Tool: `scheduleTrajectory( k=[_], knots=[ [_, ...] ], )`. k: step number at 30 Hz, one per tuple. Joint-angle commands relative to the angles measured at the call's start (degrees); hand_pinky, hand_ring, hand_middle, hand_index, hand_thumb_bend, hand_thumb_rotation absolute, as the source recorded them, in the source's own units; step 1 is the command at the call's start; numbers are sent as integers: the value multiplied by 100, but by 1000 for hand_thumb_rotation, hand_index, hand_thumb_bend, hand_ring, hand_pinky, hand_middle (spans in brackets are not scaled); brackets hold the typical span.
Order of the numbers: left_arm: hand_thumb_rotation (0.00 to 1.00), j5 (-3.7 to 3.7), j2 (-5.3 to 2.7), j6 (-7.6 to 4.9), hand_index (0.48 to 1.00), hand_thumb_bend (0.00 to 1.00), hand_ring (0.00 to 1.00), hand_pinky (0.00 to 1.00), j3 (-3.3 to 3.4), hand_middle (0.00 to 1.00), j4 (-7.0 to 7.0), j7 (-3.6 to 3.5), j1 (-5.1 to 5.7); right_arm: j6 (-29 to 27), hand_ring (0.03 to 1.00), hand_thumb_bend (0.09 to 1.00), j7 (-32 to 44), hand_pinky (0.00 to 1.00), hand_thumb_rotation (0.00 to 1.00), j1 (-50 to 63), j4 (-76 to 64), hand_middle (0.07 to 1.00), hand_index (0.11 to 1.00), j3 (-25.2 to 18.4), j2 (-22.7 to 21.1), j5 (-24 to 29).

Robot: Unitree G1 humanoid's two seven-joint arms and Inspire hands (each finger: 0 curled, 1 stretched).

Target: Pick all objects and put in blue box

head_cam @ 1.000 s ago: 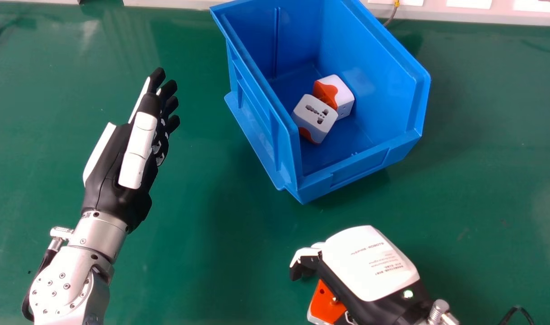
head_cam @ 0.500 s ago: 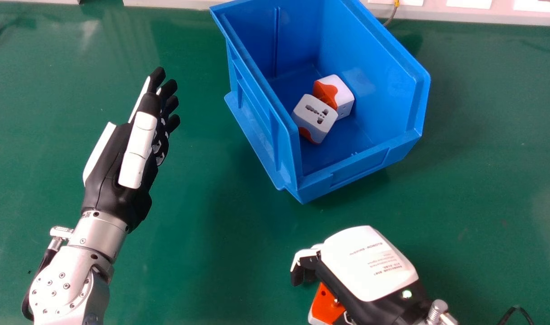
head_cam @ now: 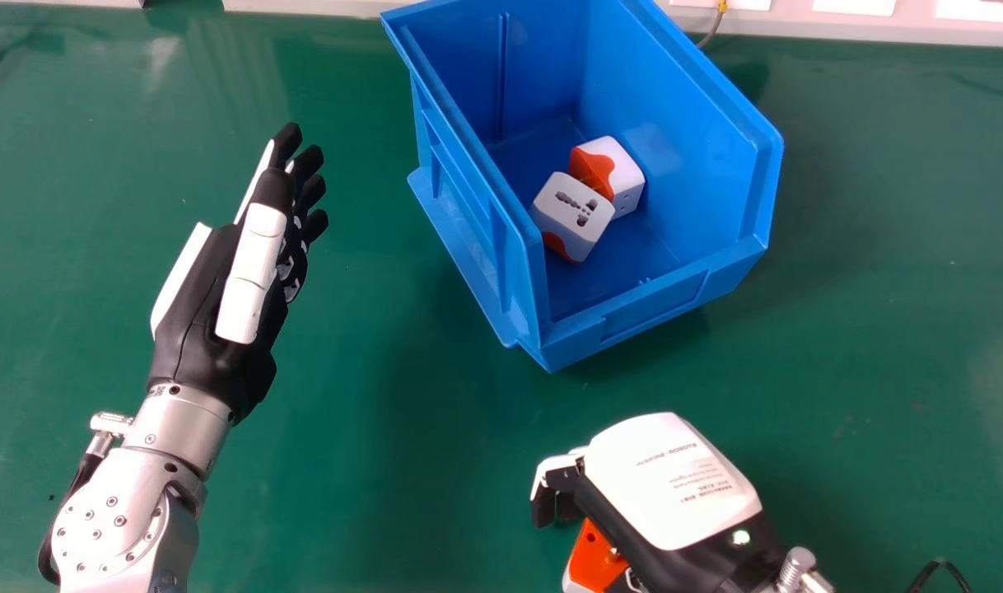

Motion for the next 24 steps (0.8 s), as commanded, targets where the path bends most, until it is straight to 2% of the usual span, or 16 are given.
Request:
scheduleTrajectory(
  k=[1, 5, 8, 9, 12, 14, 17, 21, 24],
  knots=[
    [940, -30, 51, -35, 1000, 840, 1000, 1000, 9, 997, -125, -8, -66, 45, 505, 542, 97, 382, 6, 110, 33, 556, 553, 18, -50, 17],
    [939, -21, 58, -35, 1000, 843, 1000, 1000, 8, 997, -146, -6, -51, 55, 498, 533, 61, 373, 5, 128, -27, 549, 546, -19, -55, 25],
    [939, -40, 52, -22, 1000, 843, 1000, 1000, 11, 997, -163, -14, -46, 82, 498, 533, -45, 373, 5, 208, -197, 549, 546, -142, -52, 70],
    [939, -49, 39, -26, 1000, 843, 1000, 1000, 15, 997, -167, -7, -40, 52, 498, 533, -205, 373, 5, 247, -248, 549, 546, -229, -55, 93],
    [939, 2, 45, -85, 1000, 843, 1000, 1000, 8, 997, -151, 8, -35, -23, 498, 533, -635, 373, 5, 477, -572, 549, 546, -697, -57, 358],
    [939, -11, 42, -84, 1000, 844, 1000, 1000, 9, 997, -165, 1, -26, 39, 492, 525, -600, 366, 4, 636, -807, 545, 538, -925, -13, 540],
    [939, -42, 31, -48, 1000, 844, 1000, 1000, 10, 997, -205, 0, -9, -34, 492, 525, -709, 366, 4, 775, -946, 545, 538, -1124, 57, 731],
    [940, -28, 25, -35, 1000, 839, 1000, 998, 0, 994, -218, 16, -14, -301, 485, 520, -1029, 370, 3, 820, -882, 535, 529, -1248, 112, 956],
    [940, -40, 4, -80, 998, 836, 1000, 998, -4, 992, -218, 4, -14, -428, 475, 517, -1202, 374, 2, 864, -876, 531, 519, -1310, 134, 985]
  ],
)
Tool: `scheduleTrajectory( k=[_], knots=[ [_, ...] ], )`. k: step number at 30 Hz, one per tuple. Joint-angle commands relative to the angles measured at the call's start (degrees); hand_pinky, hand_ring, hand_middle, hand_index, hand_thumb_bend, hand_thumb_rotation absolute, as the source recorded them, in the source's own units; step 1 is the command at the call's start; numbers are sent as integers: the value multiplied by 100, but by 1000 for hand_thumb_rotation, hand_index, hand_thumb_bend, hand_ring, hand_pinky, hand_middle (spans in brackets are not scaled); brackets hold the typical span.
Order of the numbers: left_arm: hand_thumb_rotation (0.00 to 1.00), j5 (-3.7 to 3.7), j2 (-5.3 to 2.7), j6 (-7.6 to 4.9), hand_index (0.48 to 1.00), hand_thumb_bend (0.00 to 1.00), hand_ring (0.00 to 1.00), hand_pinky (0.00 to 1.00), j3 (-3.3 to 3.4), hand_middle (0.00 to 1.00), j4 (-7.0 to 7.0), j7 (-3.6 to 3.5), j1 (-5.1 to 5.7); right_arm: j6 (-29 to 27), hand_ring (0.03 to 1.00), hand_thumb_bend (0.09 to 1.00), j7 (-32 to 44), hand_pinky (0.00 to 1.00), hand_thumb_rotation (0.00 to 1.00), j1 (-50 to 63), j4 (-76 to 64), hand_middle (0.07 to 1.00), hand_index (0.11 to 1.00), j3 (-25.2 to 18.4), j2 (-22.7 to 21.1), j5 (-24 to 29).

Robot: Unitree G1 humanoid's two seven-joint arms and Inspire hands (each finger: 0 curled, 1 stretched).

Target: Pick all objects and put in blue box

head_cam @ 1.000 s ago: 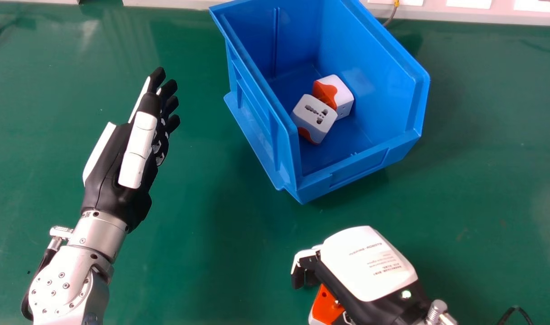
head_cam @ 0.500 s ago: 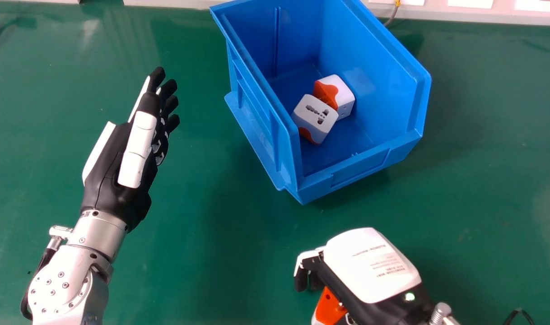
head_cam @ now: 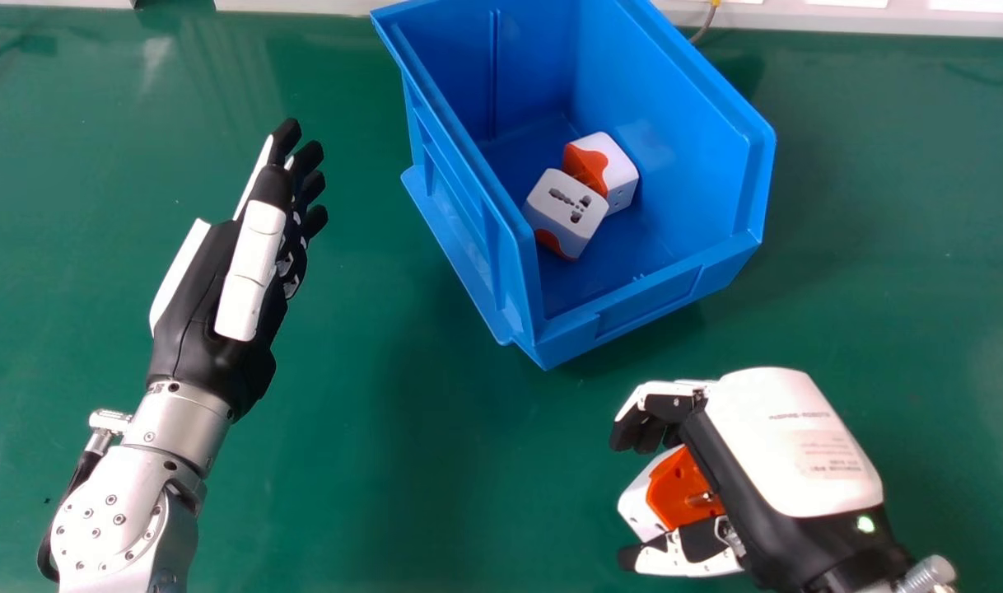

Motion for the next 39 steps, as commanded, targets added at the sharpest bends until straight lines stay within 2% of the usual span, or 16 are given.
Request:
scheduleTrajectory(
  k=[1, 7, 10, 16, 19, 23, 27, 34, 39],
  knots=[
    [940, -35, 8, -83, 998, 836, 1000, 998, -8, 992, -153, -8, -14, -162, 475, 517, -244, 374, 2, 18, -104, 531, 519, -123, 36, 114],
    [938, 5, 17, -40, 996, 831, 1000, 995, -29, 989, -192, 21, -7, -268, 469, 514, -362, 378, 1, 55, -63, 525, 513, -197, 83, 128],
    [936, 26, 15, -10, 996, 831, 1000, 995, -37, 989, -224, 62, -4, -334, 463, 512, -456, 380, 1, 51, -23, 519, 508, -214, 86, 95],
    [936, 30, 23, 50, 996, 830, 1000, 992, -77, 987, -315, 109, 29, -396, 458, 510, -868, 381, 1, 56, 44, 512, 506, -299, 184, -45],
    [937, 9, 16, 30, 995, 833, 1000, 988, -76, 985, -303, 109, 28, -267, 454, 508, -1172, 381, 0, 131, -27, 506, 505, -410, 320, -205],
    [940, 28, 12, 34, 997, 833, 1000, 993, -78, 987, -304, 140, 27, -126, 449, 506, -1338, 374, 0, 236, -126, 491, 505, -542, 469, -315],
    [940, 30, 10, 5, 997, 835, 1000, 992, -87, 986, -303, 130, 40, -171, 449, 505, -1450, 372, 0, 258, -93, 489, 503, -604, 495, -300],
    [941, 51, -27, 8, 998, 835, 1000, 991, -124, 985, -370, 190, 78, -28, 446, 505, -1207, 371, 0, 301, -284, 486, 503, -759, 528, -188],
    [941, 47, -62, -49, 998, 836, 1000, 992, -133, 984, -317, 227, 81, 173, 443, 504, -649, 370, 0, 267, -718, 482, 504, -912, 439, -236]
  ],
)
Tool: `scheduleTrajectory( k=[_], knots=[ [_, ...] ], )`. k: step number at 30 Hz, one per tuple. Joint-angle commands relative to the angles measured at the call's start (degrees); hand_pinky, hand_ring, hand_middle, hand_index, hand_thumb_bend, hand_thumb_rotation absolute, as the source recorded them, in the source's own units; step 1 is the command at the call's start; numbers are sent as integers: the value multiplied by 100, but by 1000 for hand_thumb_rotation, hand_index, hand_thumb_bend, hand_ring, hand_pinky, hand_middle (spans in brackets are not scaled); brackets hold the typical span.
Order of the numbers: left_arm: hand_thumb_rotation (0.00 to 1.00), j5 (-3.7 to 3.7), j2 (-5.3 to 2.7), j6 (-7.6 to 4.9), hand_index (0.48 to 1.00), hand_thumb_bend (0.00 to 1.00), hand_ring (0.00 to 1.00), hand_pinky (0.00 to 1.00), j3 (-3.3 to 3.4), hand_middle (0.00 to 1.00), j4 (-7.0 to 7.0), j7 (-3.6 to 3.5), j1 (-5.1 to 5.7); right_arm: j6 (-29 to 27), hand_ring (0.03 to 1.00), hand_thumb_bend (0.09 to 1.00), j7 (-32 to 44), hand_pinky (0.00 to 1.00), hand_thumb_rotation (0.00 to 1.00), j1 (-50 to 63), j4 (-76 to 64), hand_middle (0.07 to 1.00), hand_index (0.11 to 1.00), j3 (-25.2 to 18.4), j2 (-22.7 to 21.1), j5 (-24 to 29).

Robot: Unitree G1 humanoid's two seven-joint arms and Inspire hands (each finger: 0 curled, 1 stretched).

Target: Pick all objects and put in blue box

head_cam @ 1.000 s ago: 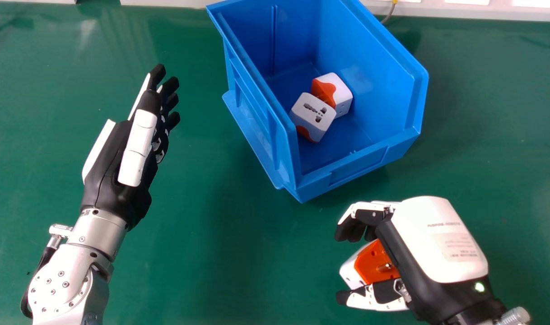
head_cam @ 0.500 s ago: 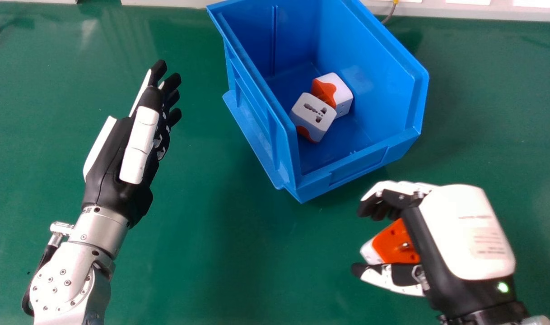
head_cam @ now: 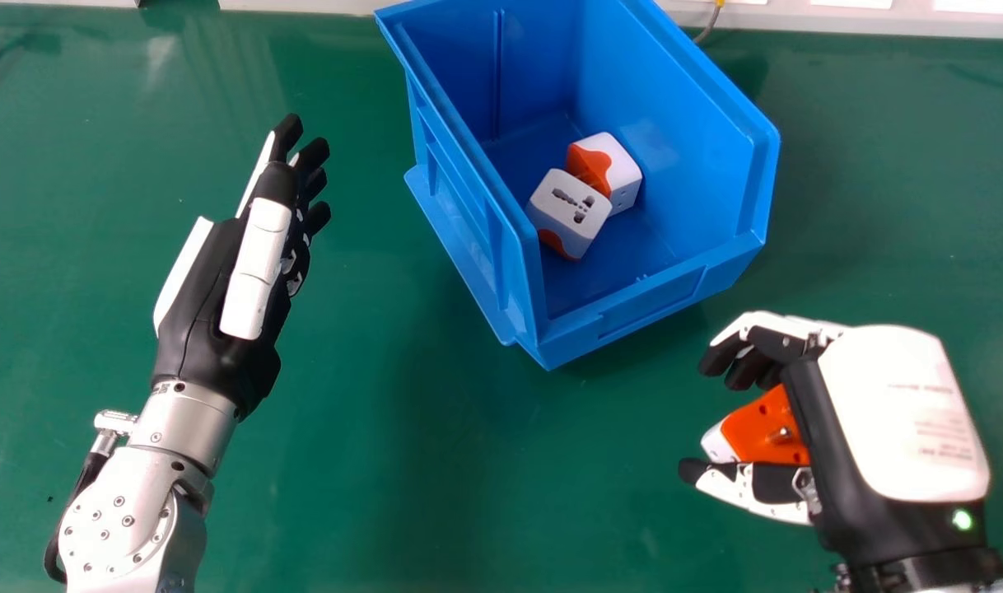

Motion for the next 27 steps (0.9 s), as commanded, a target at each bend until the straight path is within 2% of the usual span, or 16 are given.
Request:
scheduleTrajectory(
  k=[1, 5, 8, 11, 13, 17, 21, 27],
  knots=[
    [942, 33, -9, -104, 998, 836, 1000, 993, -21, 985, -103, 10, -3, 124, 441, 503, 328, 369, 0, -47, -476, 478, 505, -145, -65, -5],
    [941, 31, -18, -130, 999, 835, 1000, 994, -19, 986, -52, 10, -23, 494, 439, 503, 1220, 366, 0, -424, -1157, 479, 506, -195, -9, -184],
    [940, 39, -21, -108, 999, 834, 1000, 995, -31, 986, -79, 23, -13, 746, 438, 502, 1781, 362, 0, -853, -1390, 484, 504, -164, 88, -211],
    [940, -12, -42, -82, 999, 834, 1000, 995, -23, 986, -98, 16, 1, 957, 438, 502, 2300, 362, 0, -1376, -1495, 484, 504, -100, 156, -298],
    [939, 9, -41, -57, 999, 831, 1000, 993, -33, 984, -138, 35, 23, 1077, 437, 502, 2561, 359, 0, -1645, -1521, 487, 504, -66, 209, -364],
    [939, 18, -53, -14, 997, 824, 999, 989, -49, 982, -230, 76, 66, 1266, 436, 501, 2972, 360, 0, -2069, -1536, 492, 503, -5, 277, -561],
    [938, 14, -17, -15, 994, 820, 998, 986, -62, 978, -238, 49, 81, 1358, 433, 501, 3273, 360, 0, -2454, -1483, 495, 504, 15, 272, -671],
    [939, -8, -31, -4, 993, 816, 999, 988, -53, 977, -236, 63, 65, 1384, 430, 500, 3532, 356, 0, -2995, -1267, 495, 509, 11, 233, -708]
  ],
)
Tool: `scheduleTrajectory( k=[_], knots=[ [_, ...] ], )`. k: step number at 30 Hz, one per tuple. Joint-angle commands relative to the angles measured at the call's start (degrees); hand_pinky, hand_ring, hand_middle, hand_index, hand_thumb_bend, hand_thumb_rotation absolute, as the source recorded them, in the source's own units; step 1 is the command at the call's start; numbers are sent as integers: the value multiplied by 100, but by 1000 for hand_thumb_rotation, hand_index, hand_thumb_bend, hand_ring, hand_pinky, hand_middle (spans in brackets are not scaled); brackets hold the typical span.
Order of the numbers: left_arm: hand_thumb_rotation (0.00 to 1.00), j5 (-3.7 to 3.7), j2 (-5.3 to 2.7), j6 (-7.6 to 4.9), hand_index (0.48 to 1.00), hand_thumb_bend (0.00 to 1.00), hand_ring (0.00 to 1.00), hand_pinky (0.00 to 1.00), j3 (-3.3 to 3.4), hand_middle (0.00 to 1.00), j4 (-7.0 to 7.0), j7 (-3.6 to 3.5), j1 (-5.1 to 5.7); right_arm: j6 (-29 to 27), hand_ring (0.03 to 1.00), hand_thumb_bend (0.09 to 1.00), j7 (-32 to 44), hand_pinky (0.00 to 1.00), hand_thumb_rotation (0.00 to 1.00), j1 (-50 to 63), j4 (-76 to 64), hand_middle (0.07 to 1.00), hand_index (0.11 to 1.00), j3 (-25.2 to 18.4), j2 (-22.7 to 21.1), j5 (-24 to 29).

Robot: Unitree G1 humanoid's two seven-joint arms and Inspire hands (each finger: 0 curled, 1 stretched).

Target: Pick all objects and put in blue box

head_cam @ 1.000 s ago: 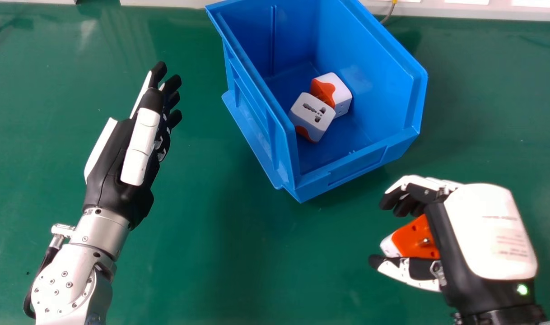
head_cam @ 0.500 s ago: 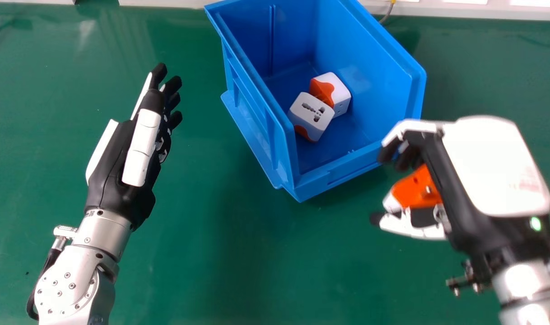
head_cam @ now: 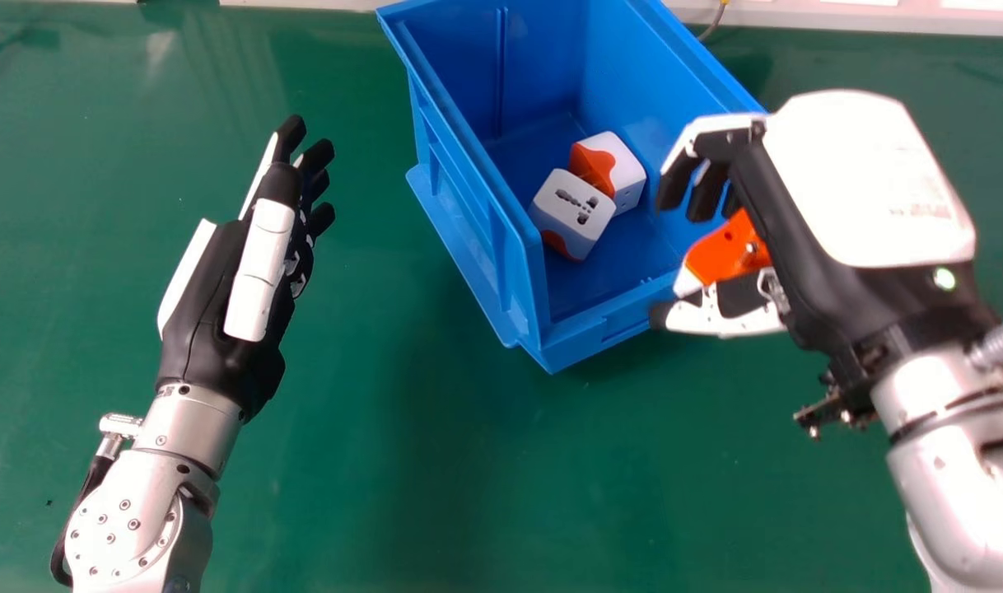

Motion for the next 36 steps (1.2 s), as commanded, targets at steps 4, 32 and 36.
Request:
scheduleTrajectory(
  k=[4, 32, 36],
  knots=[
    [938, 8, 2, 13, 993, 815, 999, 990, -1, 977, -152, 36, -7, -84, 436, 499, -48, 353, 0, -676, 325, 509, 500, -4, -77, 37],
    [924, 3, -41, 222, 982, 813, 989, 970, -60, 965, -329, 90, 63, -1473, 419, 495, -1941, 320, 0, -3691, 5319, 490, 529, 1276, -872, 118],
    [923, -20, -67, 262, 981, 811, 988, 969, -71, 964, -349, 110, 65, -1615, 419, 496, -2304, 321, 0, -3887, 5780, 486, 531, 1452, -943, 88]
  ],
)
